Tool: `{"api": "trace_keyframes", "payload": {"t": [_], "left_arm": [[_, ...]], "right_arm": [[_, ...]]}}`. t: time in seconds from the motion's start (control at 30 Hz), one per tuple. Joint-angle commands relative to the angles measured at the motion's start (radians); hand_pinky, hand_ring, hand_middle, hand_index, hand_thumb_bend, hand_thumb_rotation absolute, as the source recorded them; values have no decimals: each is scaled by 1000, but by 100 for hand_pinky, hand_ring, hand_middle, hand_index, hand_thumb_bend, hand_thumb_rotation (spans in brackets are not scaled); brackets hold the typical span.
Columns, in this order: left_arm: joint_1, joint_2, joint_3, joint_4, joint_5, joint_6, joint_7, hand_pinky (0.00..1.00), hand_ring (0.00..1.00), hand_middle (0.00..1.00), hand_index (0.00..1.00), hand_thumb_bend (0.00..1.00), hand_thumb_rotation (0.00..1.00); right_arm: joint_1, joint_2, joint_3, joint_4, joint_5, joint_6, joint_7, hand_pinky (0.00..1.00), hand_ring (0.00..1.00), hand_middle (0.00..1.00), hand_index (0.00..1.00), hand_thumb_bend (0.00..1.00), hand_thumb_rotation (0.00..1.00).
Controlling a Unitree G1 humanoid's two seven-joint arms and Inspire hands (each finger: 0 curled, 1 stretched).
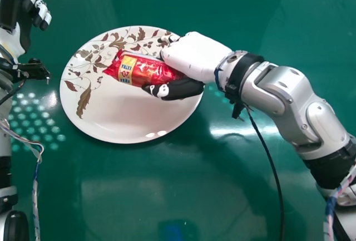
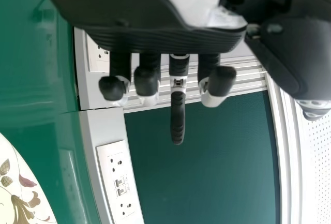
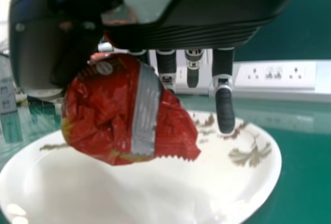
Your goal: Pick up biscuit and place it in the plate
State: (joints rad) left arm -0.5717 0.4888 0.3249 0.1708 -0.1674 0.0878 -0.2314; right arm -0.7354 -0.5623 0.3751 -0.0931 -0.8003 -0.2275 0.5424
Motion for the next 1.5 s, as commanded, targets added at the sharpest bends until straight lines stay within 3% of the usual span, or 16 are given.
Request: {"api": "trace_keyframes", "payload": {"t": [0.0,0.17,0.3,0.5,0.57,0.6,0.77,0.93,1.1,1.17,1.23,1.3,1.37,1.47], "left_arm": [[2,6,-7,-2,4,-3,2,0,0,65,0,100,100],[-2,7,-10,2,9,-2,5,0,0,67,0,100,100],[-7,3,-13,-1,5,-2,4,0,0,53,0,100,100],[-3,7,-12,-10,2,-3,-2,0,0,53,0,100,100],[-1,6,-13,-14,2,0,-1,0,0,54,0,100,100],[0,5,-13,-15,1,0,-2,0,0,52,0,100,100],[3,3,-15,-24,2,3,0,0,0,55,0,100,100],[9,5,-14,-26,1,-1,0,0,0,57,0,100,100],[12,3,-16,-26,0,-7,0,0,0,56,0,100,100],[13,3,-17,-25,-1,-12,-3,0,0,55,0,100,100],[14,4,-17,-24,-1,-11,-3,0,0,57,0,100,100],[15,5,-16,-25,0,-8,0,0,0,59,0,100,100],[14,4,-16,-20,-3,-10,-2,0,0,59,0,100,100],[10,4,-13,0,-12,-25,-15,0,0,61,0,100,100]], "right_arm": [[-17,-9,-13,15,-8,-24,-37,27,42,56,51,49,0],[-31,24,-20,71,-8,0,-70,29,42,52,55,49,0],[-68,50,-10,141,-21,14,-93,30,41,50,55,49,0],[-105,72,5,228,-14,-25,-128,34,41,52,50,50,0],[-106,88,2,264,5,-38,-151,34,41,52,63,50,0],[-108,95,4,276,4,-37,-157,35,41,52,64,50,0],[-143,106,36,335,-35,-50,-187,30,40,49,56,49,0],[-152,113,46,344,-47,-45,-191,30,40,49,56,49,0],[-142,124,32,368,16,-67,-190,35,42,51,49,50,0],[-144,127,30,356,40,-5,-101,33,41,50,52,50,0],[-147,123,34,331,46,54,-24,41,55,68,70,79,14],[-145,111,31,319,59,54,1,59,80,92,90,96,35],[-141,93,29,313,68,28,-2,71,92,98,98,99,49],[-139,67,34,309,51,-10,-28,78,99,100,100,100,61]]}}
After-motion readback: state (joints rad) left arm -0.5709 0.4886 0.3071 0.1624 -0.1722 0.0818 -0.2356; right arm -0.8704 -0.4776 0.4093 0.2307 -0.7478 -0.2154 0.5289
